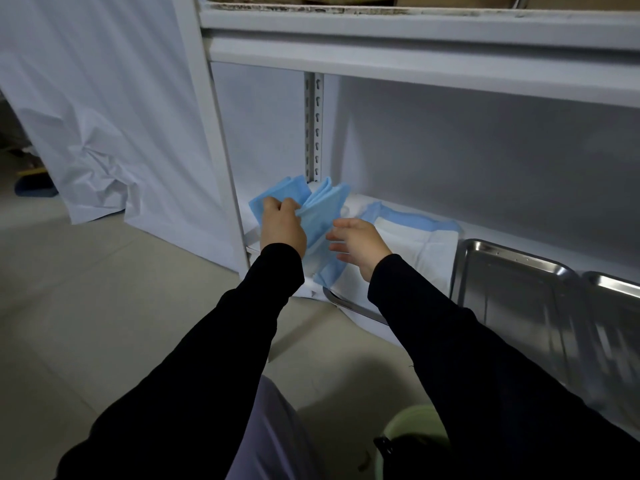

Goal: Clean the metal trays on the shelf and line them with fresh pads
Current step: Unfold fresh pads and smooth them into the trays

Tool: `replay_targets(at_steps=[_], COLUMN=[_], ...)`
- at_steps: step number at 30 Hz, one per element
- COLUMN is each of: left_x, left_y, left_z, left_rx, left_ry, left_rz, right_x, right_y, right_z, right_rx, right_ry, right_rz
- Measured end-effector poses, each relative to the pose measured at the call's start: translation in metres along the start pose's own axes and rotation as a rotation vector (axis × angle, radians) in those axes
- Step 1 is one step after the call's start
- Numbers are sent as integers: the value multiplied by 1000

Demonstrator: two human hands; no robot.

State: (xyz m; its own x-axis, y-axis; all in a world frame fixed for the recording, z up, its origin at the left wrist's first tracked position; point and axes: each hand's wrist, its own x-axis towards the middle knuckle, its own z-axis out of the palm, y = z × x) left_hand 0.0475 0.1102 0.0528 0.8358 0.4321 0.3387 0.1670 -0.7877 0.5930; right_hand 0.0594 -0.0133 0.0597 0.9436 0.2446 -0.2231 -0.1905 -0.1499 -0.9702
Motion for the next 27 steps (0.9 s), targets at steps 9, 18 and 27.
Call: replay_targets(at_steps=[9, 18, 27], left_x=[-12, -35, -52], left_y=[32, 52, 55], left_z=[-10, -10, -6], left_rx=[14, 56, -170], left_ry=[3, -40, -195], left_rz=[76, 120, 114], right_x=[-5, -17, -24], right_y=[-8, -14, -12], right_z=[-7, -21, -32], right_rx=[277, 430, 386], right_ry=[-21, 8, 12], right_rz=[50, 58, -67])
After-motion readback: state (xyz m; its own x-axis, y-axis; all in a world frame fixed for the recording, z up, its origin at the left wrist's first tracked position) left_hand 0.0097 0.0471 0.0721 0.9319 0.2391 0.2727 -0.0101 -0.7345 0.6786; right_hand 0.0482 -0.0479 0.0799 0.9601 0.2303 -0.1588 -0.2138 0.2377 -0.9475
